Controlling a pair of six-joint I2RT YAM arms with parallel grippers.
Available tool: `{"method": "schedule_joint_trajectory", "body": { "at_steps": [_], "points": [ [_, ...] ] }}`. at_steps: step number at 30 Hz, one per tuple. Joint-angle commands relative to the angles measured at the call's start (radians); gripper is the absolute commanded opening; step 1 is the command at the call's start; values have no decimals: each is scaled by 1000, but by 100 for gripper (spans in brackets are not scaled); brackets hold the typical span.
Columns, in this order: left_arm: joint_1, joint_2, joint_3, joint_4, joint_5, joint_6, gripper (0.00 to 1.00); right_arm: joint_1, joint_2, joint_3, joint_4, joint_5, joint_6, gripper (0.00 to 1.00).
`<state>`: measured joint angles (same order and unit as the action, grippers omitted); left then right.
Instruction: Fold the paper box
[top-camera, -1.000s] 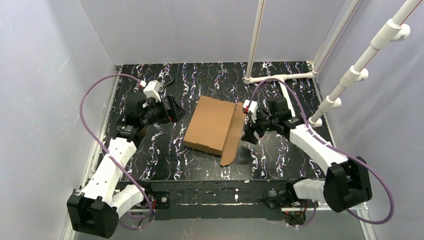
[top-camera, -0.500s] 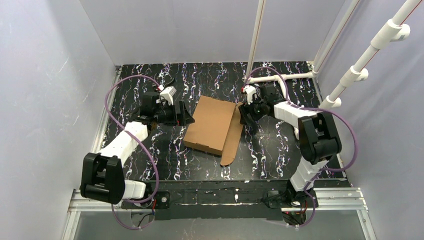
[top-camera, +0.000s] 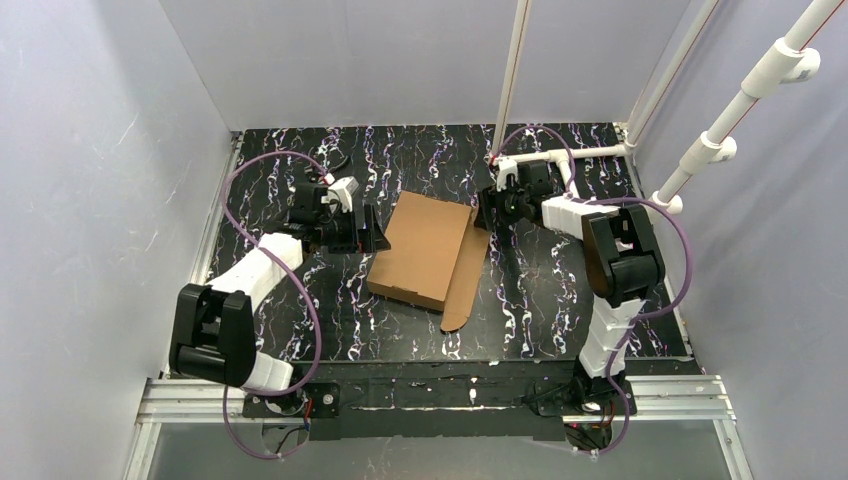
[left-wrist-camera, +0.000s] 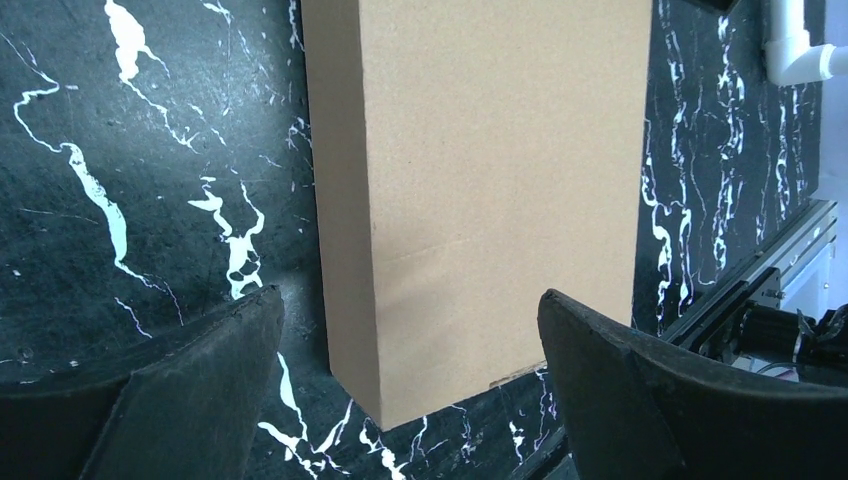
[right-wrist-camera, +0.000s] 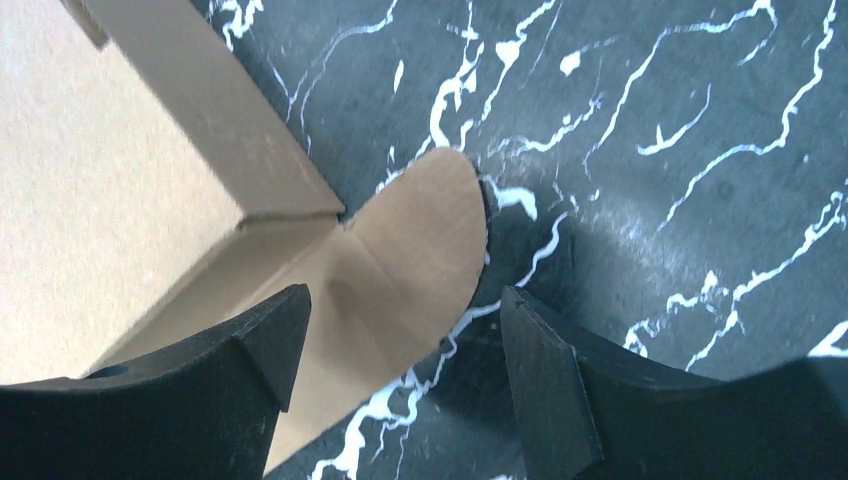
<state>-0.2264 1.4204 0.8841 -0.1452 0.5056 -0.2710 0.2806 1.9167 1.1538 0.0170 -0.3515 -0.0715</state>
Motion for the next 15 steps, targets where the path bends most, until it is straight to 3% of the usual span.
{"method": "schedule_joint_trajectory", "body": {
  "at_steps": [1,6,11,15],
  "points": [
    [-14,13,39,-54,-38,31,97,-5,58,40,50,-11,62,78],
    [-16,16,44,-68,-64,44,97,-19,90,40,67,-51,89,74],
    [-17,21,46,-67,-45,44,97,-20,91,14,101,-126,86,62],
    [-20,21,47,-65,-27,45,97,-28,67,-6,121,-179,75,60]
  ]
}}
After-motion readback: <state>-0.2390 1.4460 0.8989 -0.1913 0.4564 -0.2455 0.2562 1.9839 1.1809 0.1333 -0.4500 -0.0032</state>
